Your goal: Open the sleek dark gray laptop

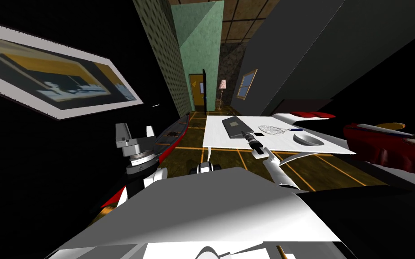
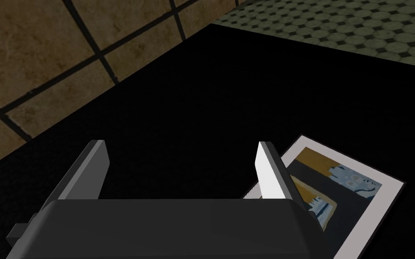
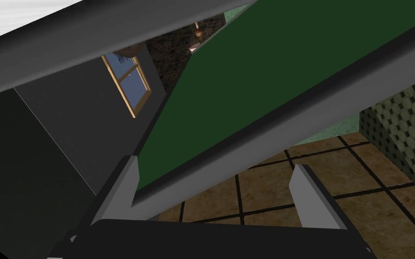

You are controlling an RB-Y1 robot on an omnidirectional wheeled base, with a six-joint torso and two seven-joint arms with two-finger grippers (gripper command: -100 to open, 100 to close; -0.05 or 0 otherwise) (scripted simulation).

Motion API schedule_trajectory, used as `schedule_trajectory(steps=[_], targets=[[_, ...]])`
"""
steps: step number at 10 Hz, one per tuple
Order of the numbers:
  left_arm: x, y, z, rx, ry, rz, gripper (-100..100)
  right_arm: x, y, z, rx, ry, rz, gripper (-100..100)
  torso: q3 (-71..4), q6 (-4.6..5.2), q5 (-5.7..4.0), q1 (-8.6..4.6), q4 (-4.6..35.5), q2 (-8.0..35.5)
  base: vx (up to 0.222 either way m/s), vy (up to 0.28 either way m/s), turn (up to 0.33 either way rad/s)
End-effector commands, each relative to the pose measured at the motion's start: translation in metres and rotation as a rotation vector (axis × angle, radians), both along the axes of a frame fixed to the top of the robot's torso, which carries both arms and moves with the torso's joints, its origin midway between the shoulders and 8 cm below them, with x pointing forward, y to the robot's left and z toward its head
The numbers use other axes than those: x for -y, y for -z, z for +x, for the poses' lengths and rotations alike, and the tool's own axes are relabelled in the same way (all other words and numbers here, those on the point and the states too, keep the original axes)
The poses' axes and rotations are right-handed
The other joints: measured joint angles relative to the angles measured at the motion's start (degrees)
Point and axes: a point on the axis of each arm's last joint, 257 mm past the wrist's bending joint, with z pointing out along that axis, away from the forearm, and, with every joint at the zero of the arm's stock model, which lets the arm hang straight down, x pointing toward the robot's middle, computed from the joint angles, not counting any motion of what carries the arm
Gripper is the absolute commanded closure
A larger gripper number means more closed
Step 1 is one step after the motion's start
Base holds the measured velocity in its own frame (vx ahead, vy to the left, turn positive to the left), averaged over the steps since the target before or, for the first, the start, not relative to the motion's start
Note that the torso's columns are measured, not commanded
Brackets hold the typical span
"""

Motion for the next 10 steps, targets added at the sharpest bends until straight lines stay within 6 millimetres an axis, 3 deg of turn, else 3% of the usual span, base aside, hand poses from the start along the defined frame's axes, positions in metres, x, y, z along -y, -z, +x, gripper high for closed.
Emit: schedule_trajectory(steps=[1, 3, 4, 5, 10], targets=[[0.0, 0.0, 0.0, 0.0, 0.0, 0.0, 0, 0.015, -0.024, 0.005, 0.005, 0.018, -0.006, -100, 0.0, 0.01, 0.0, 0.01, 0.0, 0.0, -0.063, 0.048, 0.062], [0.0, 0.0, 0.0, 0.0, 0.0, 0.0, 0, 0.024, -0.037, 0.008, 0.006, 0.028, -0.008, -100, -0.1, 0.06, -0.09, -0.23, -0.1, -0.1, -0.05, 0.028, 0.045], [0.0, 0.0, 0.0, 0.0, 0.0, 0.0, 0, 0.023, -0.032, 0.006, 0.003, 0.025, -0.007, -100, -0.1, 0.04, -0.11, -0.25, -0.1, -0.2, -0.018, 0.011, 0.004], [0.0, 0.0, 0.0, 0.0, 0.0, 0.0, 0, 0.024, -0.032, 0.006, 0.002, 0.027, -0.005, 0, -0.1, 0.03, -0.14, -0.26, -0.1, -0.2, -0.006, 0.003, -0.003], [0.0, 0.0, 0.0, 0.0, 0.0, 0.0, 0, 0.024, -0.033, 0.006, 0.003, 0.026, -0.004, 0, -0.1, 0.03, -0.24, -0.33, -0.2, -0.2, 0.0, 0.0, 0.0]])
